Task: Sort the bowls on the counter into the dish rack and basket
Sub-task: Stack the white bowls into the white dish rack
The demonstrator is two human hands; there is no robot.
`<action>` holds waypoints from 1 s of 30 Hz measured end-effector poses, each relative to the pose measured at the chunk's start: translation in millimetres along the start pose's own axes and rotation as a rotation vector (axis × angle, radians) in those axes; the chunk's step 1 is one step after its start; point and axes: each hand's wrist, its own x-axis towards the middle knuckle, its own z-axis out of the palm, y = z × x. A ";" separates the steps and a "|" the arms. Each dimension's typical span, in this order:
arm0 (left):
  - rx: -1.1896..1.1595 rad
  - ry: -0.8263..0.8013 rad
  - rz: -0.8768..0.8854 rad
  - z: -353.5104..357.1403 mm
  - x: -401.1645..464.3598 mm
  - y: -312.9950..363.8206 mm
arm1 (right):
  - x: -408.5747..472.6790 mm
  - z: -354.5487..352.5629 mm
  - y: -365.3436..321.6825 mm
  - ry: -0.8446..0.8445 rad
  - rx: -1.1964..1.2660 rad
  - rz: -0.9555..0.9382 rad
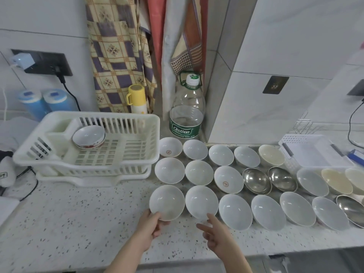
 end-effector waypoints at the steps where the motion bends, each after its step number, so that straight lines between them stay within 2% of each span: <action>1: -0.012 0.005 0.004 -0.9 -0.7 1.6 | 0.8 -1.2 -2.4 0.006 -0.005 -0.001; 11: -0.144 0.026 0.024 -25.0 -13.8 5.3 | 8.1 9.4 -6.1 -0.007 0.037 -0.008; 17: -0.197 -0.024 0.061 -38.9 -22.2 14.7 | 5.3 19.9 -5.8 0.089 0.052 -0.074; 22: -0.198 -0.112 0.128 -50.0 -31.5 42.1 | -9.2 28.8 -2.1 0.180 0.060 -0.123; 30: -0.172 -0.186 0.270 -83.3 -48.0 102.5 | -36.0 64.2 -13.6 0.223 0.161 -0.272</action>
